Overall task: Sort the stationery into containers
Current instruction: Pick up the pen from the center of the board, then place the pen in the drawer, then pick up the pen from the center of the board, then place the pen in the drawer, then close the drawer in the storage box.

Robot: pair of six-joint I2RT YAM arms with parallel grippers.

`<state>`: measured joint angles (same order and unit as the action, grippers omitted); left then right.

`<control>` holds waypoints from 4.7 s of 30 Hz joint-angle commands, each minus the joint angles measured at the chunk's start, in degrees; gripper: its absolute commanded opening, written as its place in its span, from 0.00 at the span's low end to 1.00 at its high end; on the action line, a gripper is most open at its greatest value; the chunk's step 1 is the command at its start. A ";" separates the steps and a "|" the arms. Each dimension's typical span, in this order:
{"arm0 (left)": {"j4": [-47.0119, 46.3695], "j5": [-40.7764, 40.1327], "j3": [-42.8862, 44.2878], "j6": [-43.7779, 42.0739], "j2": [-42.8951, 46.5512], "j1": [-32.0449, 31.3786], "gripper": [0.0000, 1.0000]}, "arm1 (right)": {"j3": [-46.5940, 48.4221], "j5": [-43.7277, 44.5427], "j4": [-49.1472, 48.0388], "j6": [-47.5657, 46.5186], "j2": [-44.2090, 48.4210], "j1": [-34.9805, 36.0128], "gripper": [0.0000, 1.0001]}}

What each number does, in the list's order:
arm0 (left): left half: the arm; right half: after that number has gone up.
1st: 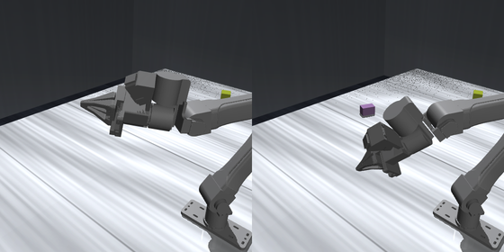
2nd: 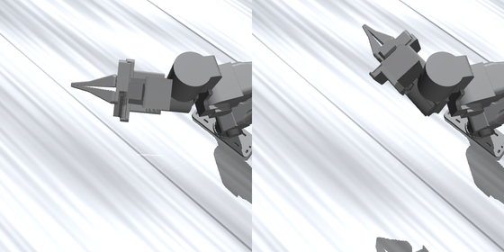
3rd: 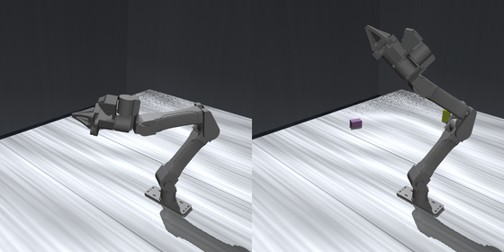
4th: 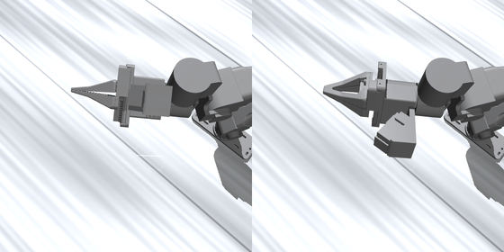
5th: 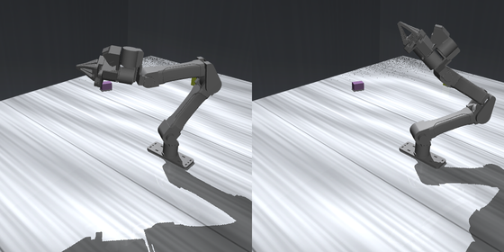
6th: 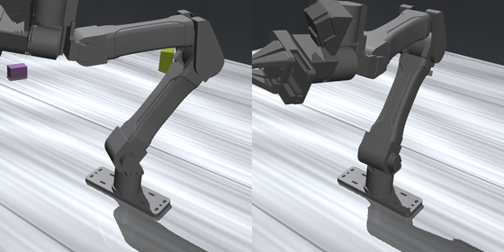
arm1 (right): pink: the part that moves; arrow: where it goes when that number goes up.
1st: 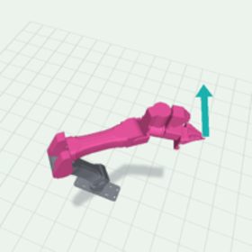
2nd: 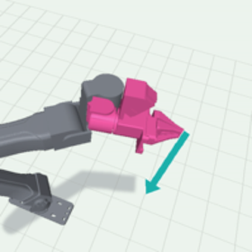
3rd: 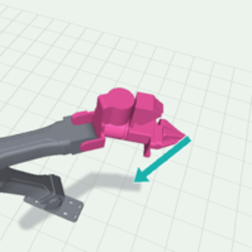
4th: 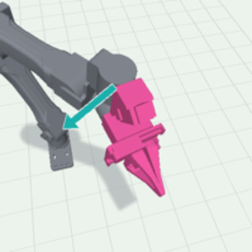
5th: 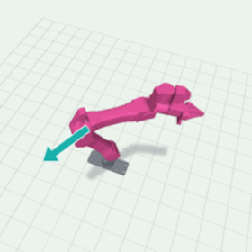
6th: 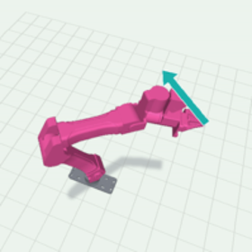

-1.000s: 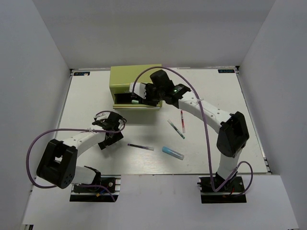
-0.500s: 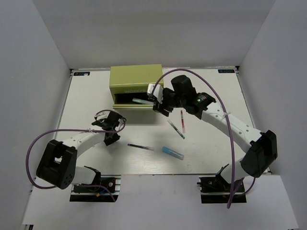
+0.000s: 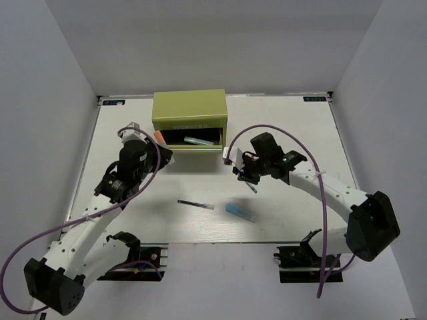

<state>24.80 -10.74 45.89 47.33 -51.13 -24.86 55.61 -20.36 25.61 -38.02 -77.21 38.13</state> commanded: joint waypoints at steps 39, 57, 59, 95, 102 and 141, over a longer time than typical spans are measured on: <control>-29.45 -17.12 9.66 30.28 -30.16 -7.31 0.55 | -3.41 -0.91 -3.54 2.42 4.00 -1.65 0.41; -13.12 -6.49 10.21 15.96 -16.14 -7.31 0.70 | -2.96 -7.33 3.31 -2.15 -8.12 2.12 0.60; -7.76 -5.43 6.35 13.94 -12.08 -6.78 0.76 | -3.14 -6.27 2.26 -1.53 -9.01 3.00 0.62; 10.62 -4.37 -12.75 14.81 12.98 -7.31 0.86 | -4.65 9.81 -5.66 -0.10 -3.22 11.71 0.06; 10.62 -3.85 -13.98 15.42 13.51 -7.31 0.86 | 16.09 6.92 -5.74 -7.76 -6.19 11.27 0.05; 10.10 -4.37 -16.18 17.00 14.92 -7.31 0.86 | 48.36 -10.36 -0.93 -14.17 -31.16 9.07 0.00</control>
<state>35.53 -14.55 30.30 64.14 -36.32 -32.01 100.79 -18.98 17.89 -50.22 -112.40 47.55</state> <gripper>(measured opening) 0.859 0.015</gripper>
